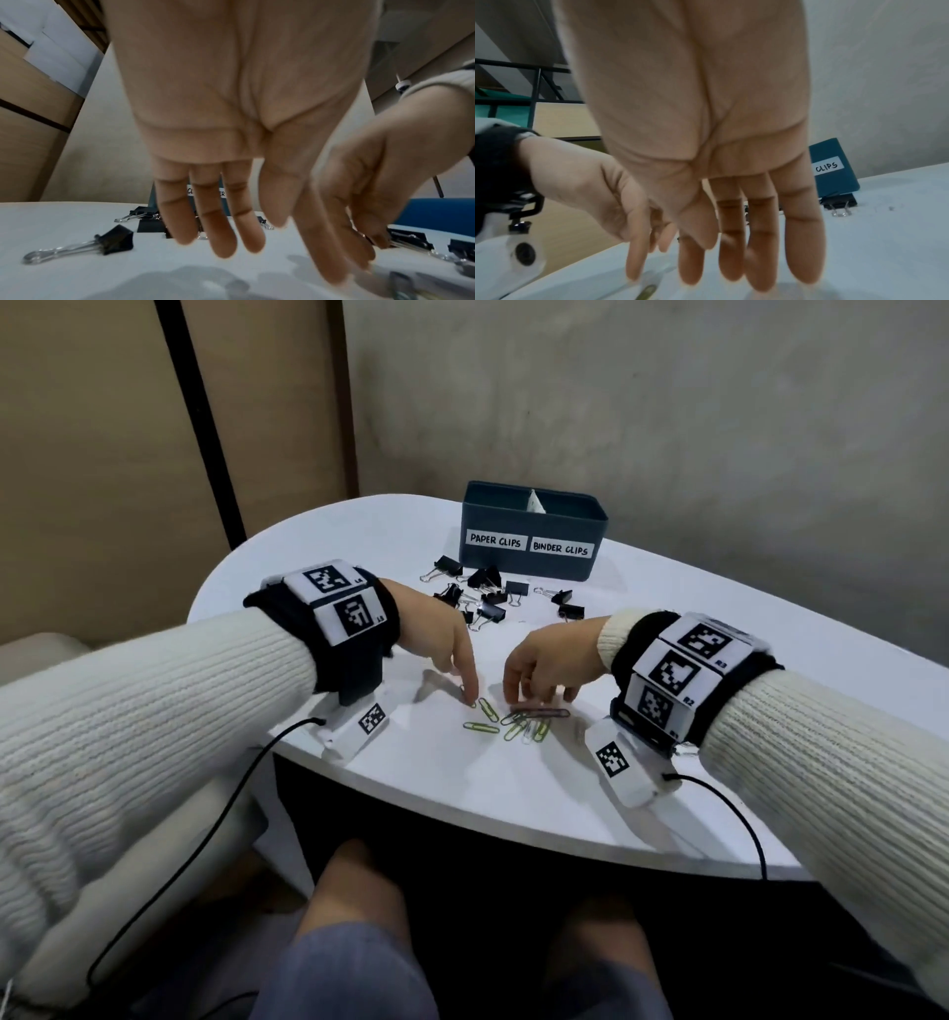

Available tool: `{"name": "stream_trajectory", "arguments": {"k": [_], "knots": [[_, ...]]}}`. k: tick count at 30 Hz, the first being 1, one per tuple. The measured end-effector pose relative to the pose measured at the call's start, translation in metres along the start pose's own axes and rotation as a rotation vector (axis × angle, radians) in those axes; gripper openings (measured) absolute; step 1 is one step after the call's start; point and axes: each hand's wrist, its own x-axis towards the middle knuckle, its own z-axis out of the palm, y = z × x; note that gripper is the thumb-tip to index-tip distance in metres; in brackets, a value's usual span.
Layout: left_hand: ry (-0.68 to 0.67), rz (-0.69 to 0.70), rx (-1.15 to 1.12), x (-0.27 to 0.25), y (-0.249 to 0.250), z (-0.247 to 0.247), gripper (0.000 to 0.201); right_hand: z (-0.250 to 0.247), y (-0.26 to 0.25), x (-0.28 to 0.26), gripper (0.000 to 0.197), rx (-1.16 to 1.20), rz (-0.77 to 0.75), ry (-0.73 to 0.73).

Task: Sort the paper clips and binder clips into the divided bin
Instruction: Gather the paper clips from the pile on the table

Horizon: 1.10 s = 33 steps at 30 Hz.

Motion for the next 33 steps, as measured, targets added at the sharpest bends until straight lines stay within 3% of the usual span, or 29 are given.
{"name": "stream_trajectory", "arguments": {"k": [4,8,14,20,28,33], "knots": [[0.188,-0.067,-0.083,-0.012,0.005,-0.004,0.036,-0.002,0.006,-0.013,0.031,-0.029,0.12,0.121],[0.123,-0.161,-0.035,-0.01,0.011,0.011,0.037,0.007,0.012,-0.015,0.035,-0.045,0.189,0.049],[0.107,-0.073,-0.052,-0.01,0.028,0.021,0.035,0.011,0.012,-0.008,0.024,0.173,0.105,0.094],[0.098,-0.053,0.052,-0.013,0.031,0.027,0.059,0.01,0.021,-0.016,0.051,-0.029,0.117,-0.019],[0.138,0.005,-0.003,0.002,0.037,0.031,0.02,0.024,0.011,-0.007,0.018,0.1,-0.036,0.099],[0.125,0.002,0.028,0.003,0.035,0.032,0.016,0.023,0.013,-0.001,0.009,0.035,-0.018,0.109]]}}
